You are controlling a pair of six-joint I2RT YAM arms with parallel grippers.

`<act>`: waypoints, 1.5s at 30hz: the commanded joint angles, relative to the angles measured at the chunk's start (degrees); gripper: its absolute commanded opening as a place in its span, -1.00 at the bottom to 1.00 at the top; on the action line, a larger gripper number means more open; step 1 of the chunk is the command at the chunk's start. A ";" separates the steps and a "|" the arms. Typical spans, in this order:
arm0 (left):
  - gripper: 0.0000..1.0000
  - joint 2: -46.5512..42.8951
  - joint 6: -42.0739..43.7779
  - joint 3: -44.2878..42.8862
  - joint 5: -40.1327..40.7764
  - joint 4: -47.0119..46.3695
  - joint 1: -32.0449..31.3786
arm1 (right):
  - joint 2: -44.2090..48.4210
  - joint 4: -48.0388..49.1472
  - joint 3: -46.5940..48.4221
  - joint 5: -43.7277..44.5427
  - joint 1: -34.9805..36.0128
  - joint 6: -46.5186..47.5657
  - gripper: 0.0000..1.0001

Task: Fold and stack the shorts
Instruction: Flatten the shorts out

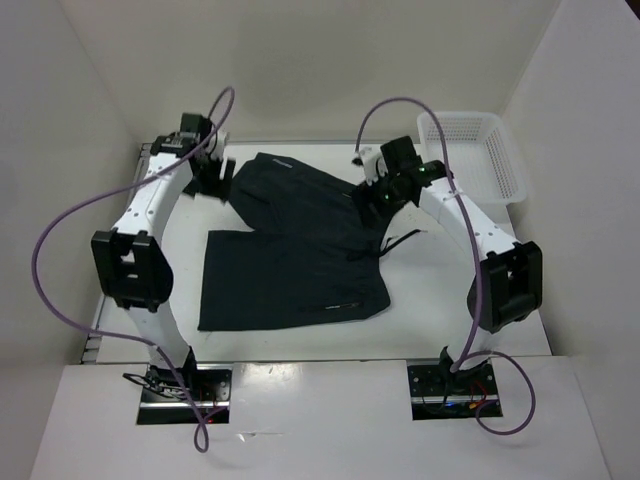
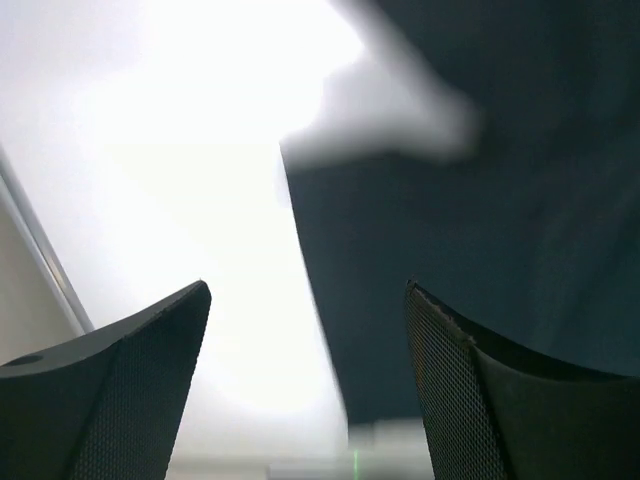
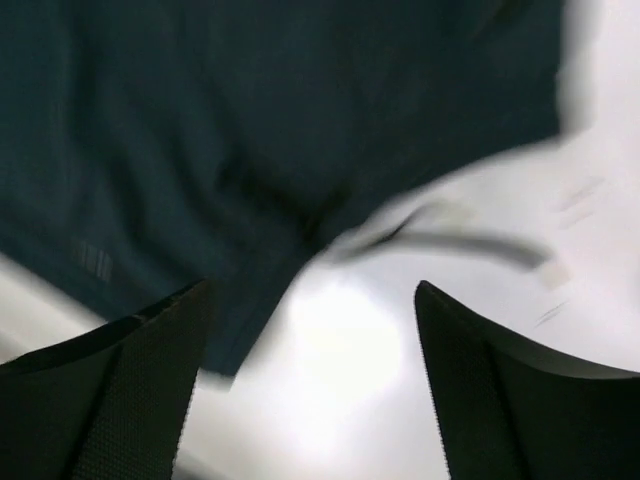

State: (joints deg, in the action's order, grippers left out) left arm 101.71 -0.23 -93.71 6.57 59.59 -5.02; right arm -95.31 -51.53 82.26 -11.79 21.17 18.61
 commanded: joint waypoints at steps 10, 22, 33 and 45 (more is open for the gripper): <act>0.85 53.99 0.23 -78.12 -0.34 -9.51 -2.98 | -19.56 25.33 17.32 11.08 -5.35 -14.30 0.36; 0.82 67.73 0.23 -82.33 5.55 -4.07 -4.39 | -23.78 26.74 14.25 14.52 -7.81 -14.22 0.36; 0.10 68.75 0.23 -80.53 2.84 15.11 -0.09 | -23.00 27.80 11.52 14.52 -7.81 -11.50 0.52; 0.91 53.77 0.23 -73.54 -0.16 -1.89 -0.35 | -27.03 25.69 16.52 4.95 -7.19 -9.73 0.59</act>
State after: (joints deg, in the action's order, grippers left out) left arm 160.77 -0.12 -165.01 4.97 65.73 -4.12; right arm -120.38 -26.37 95.02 -3.42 13.63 7.81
